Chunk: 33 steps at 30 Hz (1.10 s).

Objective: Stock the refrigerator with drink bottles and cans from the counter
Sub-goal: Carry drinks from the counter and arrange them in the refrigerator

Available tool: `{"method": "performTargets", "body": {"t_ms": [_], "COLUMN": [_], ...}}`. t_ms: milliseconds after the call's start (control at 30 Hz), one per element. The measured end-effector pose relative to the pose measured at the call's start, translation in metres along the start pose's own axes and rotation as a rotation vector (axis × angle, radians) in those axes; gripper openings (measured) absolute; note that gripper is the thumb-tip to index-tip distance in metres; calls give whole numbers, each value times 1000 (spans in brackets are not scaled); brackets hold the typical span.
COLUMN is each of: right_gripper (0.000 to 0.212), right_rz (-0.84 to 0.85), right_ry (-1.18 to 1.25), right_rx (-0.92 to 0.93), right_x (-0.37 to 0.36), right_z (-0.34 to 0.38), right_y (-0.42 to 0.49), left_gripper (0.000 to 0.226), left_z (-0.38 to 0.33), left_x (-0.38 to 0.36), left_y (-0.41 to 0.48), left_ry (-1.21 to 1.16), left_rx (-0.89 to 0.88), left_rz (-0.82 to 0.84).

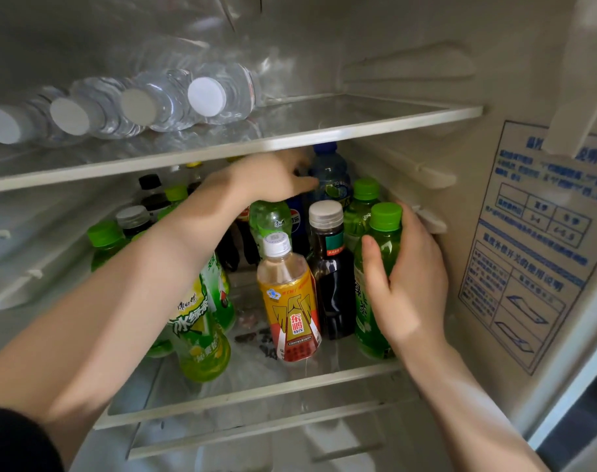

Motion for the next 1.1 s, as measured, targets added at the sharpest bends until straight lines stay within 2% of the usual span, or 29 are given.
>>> {"method": "performTargets", "body": {"t_ms": [100, 167, 233, 300, 400, 533, 667, 733, 900, 1100], "right_gripper": [45, 43, 41, 42, 47, 47, 47, 49, 49, 50], "right_rz": [-10, -16, -14, -6, 11, 8, 7, 5, 6, -1], "right_ry": [5, 10, 26, 37, 37, 36, 28, 18, 15, 0], "right_rx": [-3, 1, 6, 5, -9, -13, -12, -12, -13, -20], "right_x": [0, 1, 1, 1, 0, 0, 0, 0, 0, 0], "right_z": [0, 1, 2, 2, 2, 2, 2, 2, 1, 1], "right_y": [0, -1, -1, -1, -1, -1, -1, -1, -2, -1], "left_gripper": [60, 71, 79, 85, 87, 74, 57, 56, 65, 62], "left_z": [44, 57, 59, 56, 42, 23, -1, -15, -29, -33], "left_x": [-14, -30, -34, -31, -29, -33, -35, -34, -37, -37], "left_y": [0, -3, -1, 2, 7, 13, 24, 27, 34, 39], "left_ry": [225, 114, 13, -6, -56, -108, -129, -146, -207, -229], "left_rx": [297, 403, 411, 361, 207, 79, -44, -97, -141, -169], "left_rz": [142, 279, 268, 190, 163, 202, 150, 131, 140, 95]}}
Point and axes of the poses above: each hand's wrist, its own y-axis towards the middle knuckle, its own x-axis out of the back of the hand, z = x × y, the point moved 9 cm from there along y, towards the middle knuckle, and after that the axes turned 13 degrees about x, right-handed, at the moved point
